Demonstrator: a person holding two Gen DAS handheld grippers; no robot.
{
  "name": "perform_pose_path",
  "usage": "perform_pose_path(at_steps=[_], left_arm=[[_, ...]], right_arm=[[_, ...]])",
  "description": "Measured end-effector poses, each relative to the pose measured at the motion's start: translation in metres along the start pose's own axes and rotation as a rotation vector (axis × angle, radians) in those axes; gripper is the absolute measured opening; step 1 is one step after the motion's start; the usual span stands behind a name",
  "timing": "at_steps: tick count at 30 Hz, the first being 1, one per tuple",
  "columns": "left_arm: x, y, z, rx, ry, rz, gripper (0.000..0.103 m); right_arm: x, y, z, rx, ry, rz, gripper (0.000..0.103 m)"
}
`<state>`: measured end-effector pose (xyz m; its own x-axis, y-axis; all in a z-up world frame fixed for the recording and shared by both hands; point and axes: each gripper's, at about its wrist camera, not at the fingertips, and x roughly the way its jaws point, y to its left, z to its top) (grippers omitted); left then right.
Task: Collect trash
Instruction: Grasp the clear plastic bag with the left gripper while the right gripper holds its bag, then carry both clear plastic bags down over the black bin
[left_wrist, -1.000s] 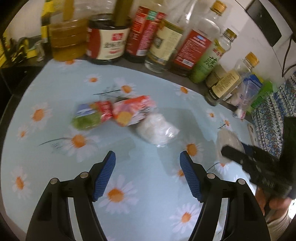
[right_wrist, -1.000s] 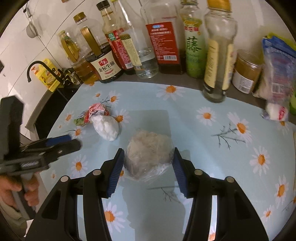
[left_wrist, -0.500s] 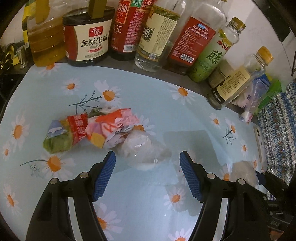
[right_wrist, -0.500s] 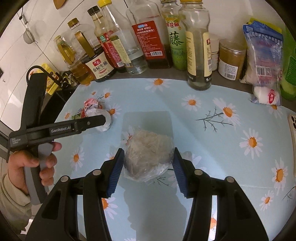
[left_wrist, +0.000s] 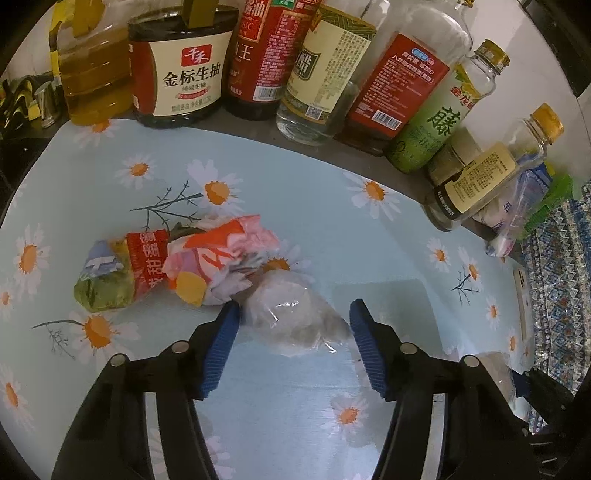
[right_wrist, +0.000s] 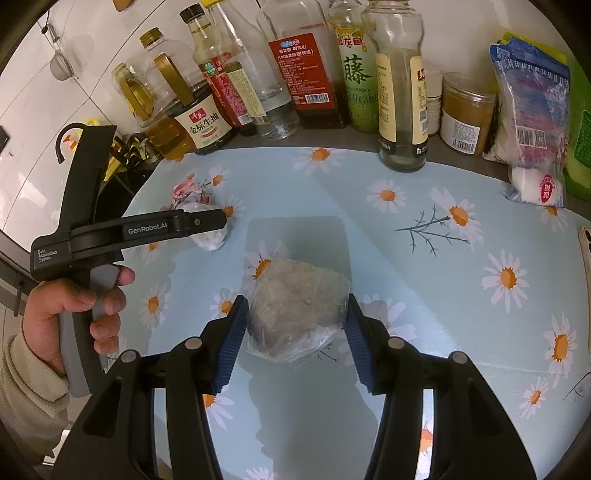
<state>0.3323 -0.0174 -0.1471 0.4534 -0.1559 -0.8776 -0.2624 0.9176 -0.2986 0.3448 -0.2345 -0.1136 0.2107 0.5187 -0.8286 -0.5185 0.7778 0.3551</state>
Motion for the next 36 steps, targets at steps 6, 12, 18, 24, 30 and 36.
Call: perform_pose_path(at_steps=[6, 12, 18, 24, 30, 36], left_arm=[[-0.007, 0.002, -0.007, -0.004, -0.009, -0.002, 0.058], [-0.014, 0.011, -0.017, -0.015, 0.003, -0.007, 0.058], [-0.027, 0.015, -0.031, 0.000, 0.014, -0.045, 0.058], [-0.046, 0.025, -0.046, 0.033, 0.012, -0.073, 0.058], [-0.074, 0.045, -0.062, 0.074, -0.003, -0.107, 0.058], [-0.107, 0.073, -0.087, 0.100, -0.019, -0.139, 0.058]], right_arm=[[0.003, 0.001, -0.001, 0.003, 0.010, 0.012, 0.053], [0.006, 0.004, -0.002, -0.002, 0.015, 0.015, 0.053], [0.002, 0.008, -0.009, 0.021, 0.004, 0.002, 0.053], [0.002, 0.022, -0.021, 0.047, -0.005, -0.026, 0.053], [-0.007, 0.055, -0.041, 0.075, -0.034, -0.057, 0.053], [-0.009, 0.095, -0.064, 0.096, -0.046, -0.080, 0.053]])
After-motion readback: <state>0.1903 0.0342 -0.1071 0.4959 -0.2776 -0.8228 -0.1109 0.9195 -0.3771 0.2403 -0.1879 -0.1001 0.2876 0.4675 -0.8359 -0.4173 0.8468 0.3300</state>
